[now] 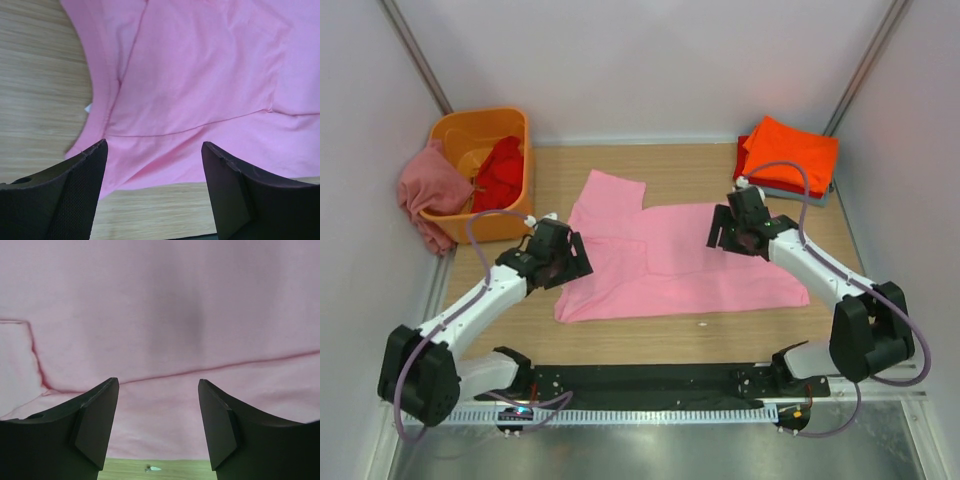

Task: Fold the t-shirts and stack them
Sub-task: Fold the tshirt

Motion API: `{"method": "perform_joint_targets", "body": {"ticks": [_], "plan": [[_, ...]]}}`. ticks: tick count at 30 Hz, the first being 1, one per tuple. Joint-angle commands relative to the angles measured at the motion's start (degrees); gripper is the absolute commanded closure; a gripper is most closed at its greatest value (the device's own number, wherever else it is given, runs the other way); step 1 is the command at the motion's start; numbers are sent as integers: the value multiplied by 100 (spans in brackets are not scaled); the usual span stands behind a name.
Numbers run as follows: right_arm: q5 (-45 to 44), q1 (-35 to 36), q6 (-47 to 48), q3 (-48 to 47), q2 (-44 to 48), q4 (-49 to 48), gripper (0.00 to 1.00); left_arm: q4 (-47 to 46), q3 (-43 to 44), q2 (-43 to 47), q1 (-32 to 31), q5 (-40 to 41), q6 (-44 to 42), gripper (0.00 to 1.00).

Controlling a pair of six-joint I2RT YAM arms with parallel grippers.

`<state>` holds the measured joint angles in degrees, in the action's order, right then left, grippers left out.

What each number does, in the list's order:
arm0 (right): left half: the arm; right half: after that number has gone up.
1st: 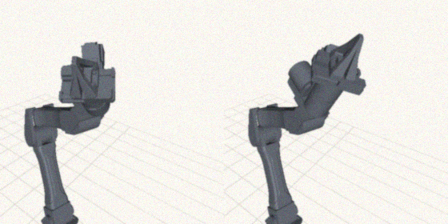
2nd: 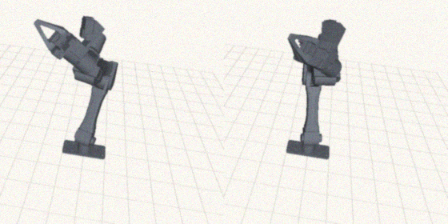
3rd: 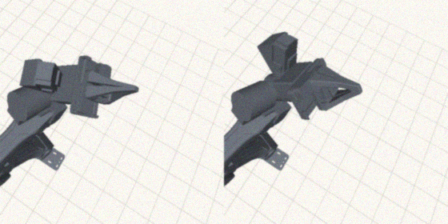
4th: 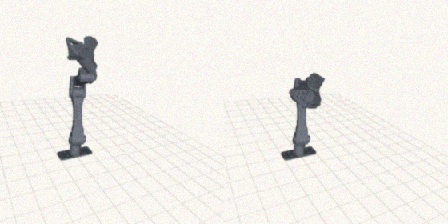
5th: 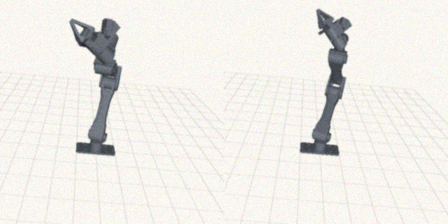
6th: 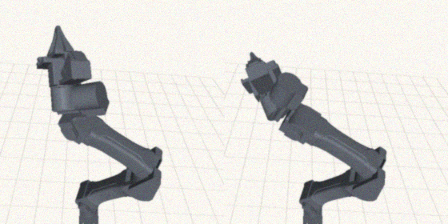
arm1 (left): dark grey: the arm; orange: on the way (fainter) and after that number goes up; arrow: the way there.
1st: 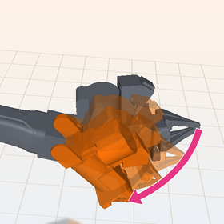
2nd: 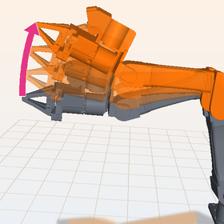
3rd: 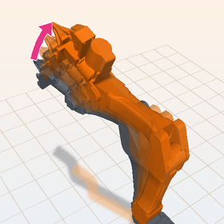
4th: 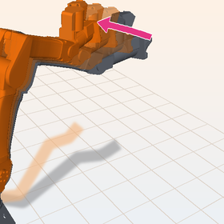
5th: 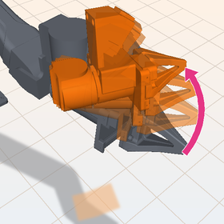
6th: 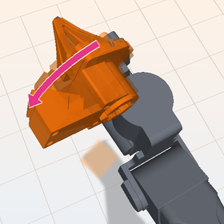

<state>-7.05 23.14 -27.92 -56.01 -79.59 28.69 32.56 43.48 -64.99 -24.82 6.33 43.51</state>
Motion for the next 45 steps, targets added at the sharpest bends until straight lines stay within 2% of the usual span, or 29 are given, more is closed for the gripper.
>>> {"method": "perform_joint_targets", "body": {"ticks": [1,6,14,21,27,31,32,33,35,39,40,42,45], "plan": [[1011,-493,-459,555,303,-557,29,-1137,2,-548,-216,-298,448,24],[925,-793,-924,1440,645,-636,28,-1585,-340,-1270,-295,-229,545,24],[837,-934,-1760,2752,1288,-988,25,-1568,-963,-1359,-357,105,598,25],[389,-925,-2050,3210,1982,-331,23,-778,-1360,-691,-532,553,913,25],[213,-907,-2165,3403,2887,400,23,371,-1589,442,-629,738,1283,25],[3,-890,-2008,2957,3230,892,23,743,-1318,1303,-805,572,1371,21],[-50,-881,-2033,2607,3248,989,22,770,-1203,1505,-814,502,1345,20],[62,-881,-1981,2499,3248,859,23,813,-1063,1568,-814,414,1223,19],[-85,-872,-1867,1887,3109,866,22,1129,-370,1560,-814,395,977,15],[-411,-872,-1401,822,2345,674,21,2086,1063,1174,-814,868,-137,9],[-551,-872,-1296,611,1908,665,21,2419,1492,1138,-814,975,-358,7],[-921,-907,-989,13,1475,569,26,2693,1733,1181,-814,1369,-841,5],[-668,-1205,-856,-393,570,200,36,2660,1664,1436,-805,1678,-1151,2]]}}
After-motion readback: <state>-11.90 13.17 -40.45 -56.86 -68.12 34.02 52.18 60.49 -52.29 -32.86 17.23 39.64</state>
